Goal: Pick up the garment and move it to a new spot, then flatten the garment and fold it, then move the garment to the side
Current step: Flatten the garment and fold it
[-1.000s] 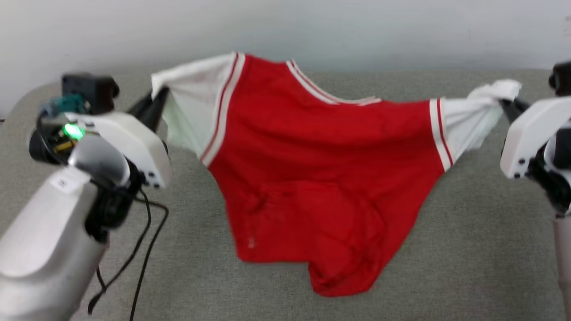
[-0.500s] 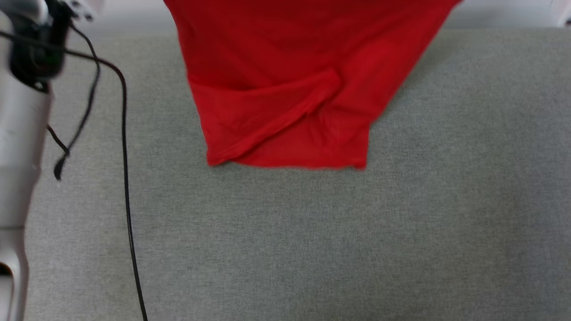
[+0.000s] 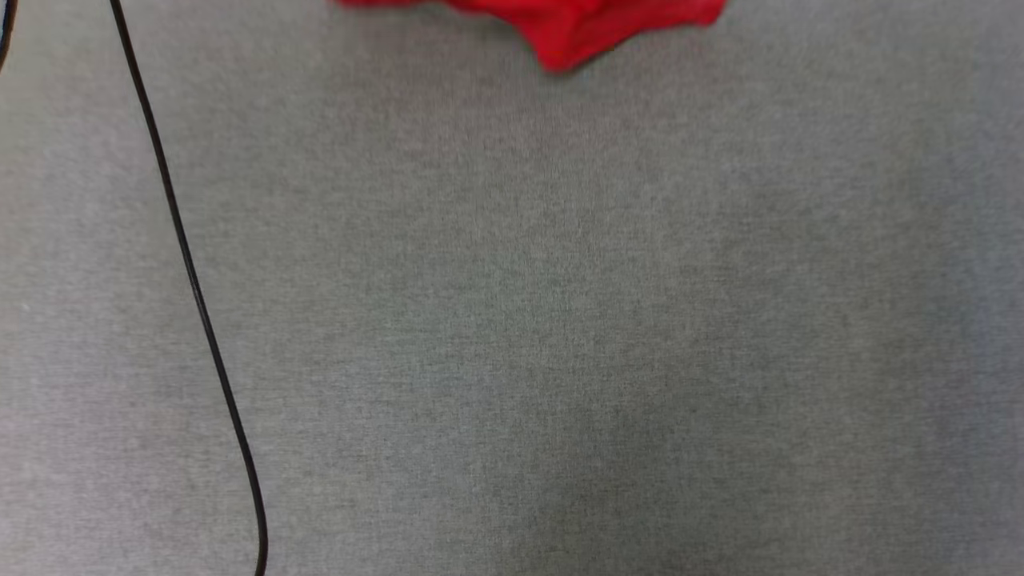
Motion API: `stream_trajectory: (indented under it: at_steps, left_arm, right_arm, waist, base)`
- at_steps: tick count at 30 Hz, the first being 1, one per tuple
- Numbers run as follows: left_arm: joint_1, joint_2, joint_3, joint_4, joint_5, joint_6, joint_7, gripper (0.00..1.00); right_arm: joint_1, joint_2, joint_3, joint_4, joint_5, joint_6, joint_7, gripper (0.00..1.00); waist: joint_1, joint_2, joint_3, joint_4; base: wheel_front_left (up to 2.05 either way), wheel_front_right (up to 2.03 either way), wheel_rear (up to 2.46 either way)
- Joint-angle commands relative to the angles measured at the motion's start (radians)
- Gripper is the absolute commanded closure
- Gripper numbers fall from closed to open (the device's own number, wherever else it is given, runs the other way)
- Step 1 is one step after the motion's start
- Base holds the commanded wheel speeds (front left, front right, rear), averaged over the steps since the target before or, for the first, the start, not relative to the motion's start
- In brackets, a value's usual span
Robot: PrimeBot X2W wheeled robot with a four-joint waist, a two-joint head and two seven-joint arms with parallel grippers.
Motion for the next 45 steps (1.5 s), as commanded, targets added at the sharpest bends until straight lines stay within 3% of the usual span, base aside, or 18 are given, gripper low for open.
stream_trajectory:
  at_steps: [1, 13, 17, 22, 34, 45]
  left_arm:
    - [-0.01, -0.002, -0.001, 0.014, 0.0, -0.007, -0.006, 1.0]
    - [0.071, -0.051, -0.024, 0.203, -0.076, -0.08, -0.078, 1.0]
    - [0.2, -0.09, -0.058, 0.244, -0.135, -0.086, -0.107, 1.0]
    - [0.376, -0.098, -0.102, 0.202, -0.206, -0.087, -0.129, 1.0]
    - [0.815, -0.037, -0.09, 0.035, -0.258, -0.079, -0.168, 1.0]
    - [1.244, -0.029, -0.008, -0.246, -0.199, 0.041, -0.169, 1.0]
  right_arm:
    - [-0.014, 0.008, 0.002, 0.013, -0.011, -0.001, -0.009, 1.0]
    - [0.063, 0.053, 0.05, 0.164, 0.019, -0.001, -0.095, 1.0]
    - [0.196, 0.073, 0.059, 0.222, 0.069, -0.001, -0.146, 1.0]
    - [0.359, 0.081, 0.081, 0.229, 0.131, -0.001, -0.195, 1.0]
    - [0.806, 0.056, 0.082, 0.062, 0.255, -0.001, -0.232, 1.0]
    - [1.286, 0.092, -0.026, -0.266, 0.287, -0.001, -0.138, 1.0]
  waist:
    - [-0.0001, 0.0, 0.043, -0.002]
    - [-0.0001, 0.0, 0.157, 0.003]
    - [-0.0001, 0.0, 0.126, 0.008]
    - [-0.0001, 0.0, 0.064, 0.011]
    - [-0.0001, 0.0, -0.117, 0.008]
    - [-0.0001, 0.0, -0.301, 0.028]
  base:
    - [0.0, 0.0, 0.0]
    - [0.0, 0.0, 0.0]
    - [0.0, 0.0, 0.0]
    - [0.0, 0.0, 0.0]
    - [0.0, 0.0, 0.0]
    - [0.0, 0.0, 0.0]
